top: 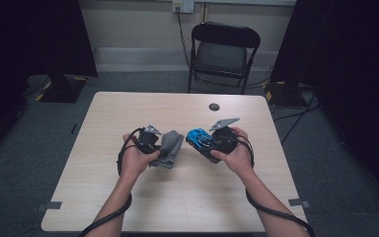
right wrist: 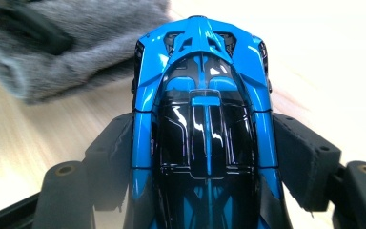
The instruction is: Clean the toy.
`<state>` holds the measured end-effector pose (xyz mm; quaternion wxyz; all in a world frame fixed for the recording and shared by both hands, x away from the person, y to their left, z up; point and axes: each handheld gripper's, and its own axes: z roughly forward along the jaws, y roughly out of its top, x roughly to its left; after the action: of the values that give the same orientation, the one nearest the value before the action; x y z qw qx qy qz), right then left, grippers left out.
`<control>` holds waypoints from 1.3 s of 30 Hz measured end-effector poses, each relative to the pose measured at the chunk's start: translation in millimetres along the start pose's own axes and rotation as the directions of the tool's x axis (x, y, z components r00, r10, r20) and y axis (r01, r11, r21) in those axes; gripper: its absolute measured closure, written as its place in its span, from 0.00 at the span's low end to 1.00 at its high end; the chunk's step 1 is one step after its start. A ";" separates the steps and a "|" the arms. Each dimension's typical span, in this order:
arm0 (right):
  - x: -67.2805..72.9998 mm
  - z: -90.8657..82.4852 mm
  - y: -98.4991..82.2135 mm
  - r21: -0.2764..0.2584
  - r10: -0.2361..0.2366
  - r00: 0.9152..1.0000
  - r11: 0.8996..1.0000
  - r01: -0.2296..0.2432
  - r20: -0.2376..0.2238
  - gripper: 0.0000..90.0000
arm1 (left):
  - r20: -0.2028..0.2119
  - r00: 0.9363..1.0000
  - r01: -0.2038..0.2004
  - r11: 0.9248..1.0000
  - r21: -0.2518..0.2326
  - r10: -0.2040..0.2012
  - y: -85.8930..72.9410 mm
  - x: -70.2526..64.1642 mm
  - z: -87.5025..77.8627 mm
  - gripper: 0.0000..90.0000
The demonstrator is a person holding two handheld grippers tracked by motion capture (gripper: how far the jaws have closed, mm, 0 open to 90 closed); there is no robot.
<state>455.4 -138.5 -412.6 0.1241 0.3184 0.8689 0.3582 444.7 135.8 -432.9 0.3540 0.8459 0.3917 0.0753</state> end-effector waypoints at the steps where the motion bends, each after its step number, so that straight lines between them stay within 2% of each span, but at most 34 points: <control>1: 1.7 -0.5 1.3 -0.004 -0.007 1.000 1.000 0.006 -0.006 0.32 | -0.001 1.000 0.003 1.000 -0.005 -0.003 1.0 -1.0 2.4 0.81; 3: 5.2 -1.0 3.6 -0.009 -0.014 1.000 1.000 0.014 -0.005 0.32 | 0.015 1.000 0.015 1.000 -0.016 -0.015 2.7 -3.5 6.5 0.81; 7: 9.0 1.4 5.2 -0.012 -0.018 1.000 1.000 0.017 -0.016 0.32 | 0.048 0.999 0.011 1.000 -0.021 -0.010 5.1 -10.2 12.8 0.81; 11: 12.8 5.8 4.7 -0.006 -0.019 1.000 1.000 0.019 -0.025 0.32 | 0.091 0.996 0.015 0.999 -0.033 -0.012 5.6 -17.8 19.6 0.81; 16: 16.2 10.8 7.8 -0.004 -0.019 1.000 1.000 0.019 -0.014 0.32 | 0.137 0.991 0.012 0.999 -0.044 -0.006 6.2 -27.1 24.8 0.81; 25: 16.6 17.1 15.6 -0.010 0.002 1.000 1.000 -0.002 -0.007 0.32 | 0.181 0.983 -0.019 0.999 -0.045 0.027 5.3 -39.7 28.5 0.81; 29: 16.8 19.3 18.6 -0.003 0.004 1.000 1.000 -0.004 -0.005 0.32 | 0.182 0.982 -0.038 0.998 -0.045 0.045 3.8 -45.5 29.7 0.81; 39: 12.3 23.2 20.4 -0.003 0.037 0.999 0.999 -0.037 -0.006 0.32 | 0.233 0.970 -0.054 0.998 -0.045 0.063 1.4 -58.8 37.8 0.81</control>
<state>465.7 -107.0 -414.6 0.1152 0.3331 0.8627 0.3626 420.7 72.7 -451.1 0.4115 0.8531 0.3207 -0.0071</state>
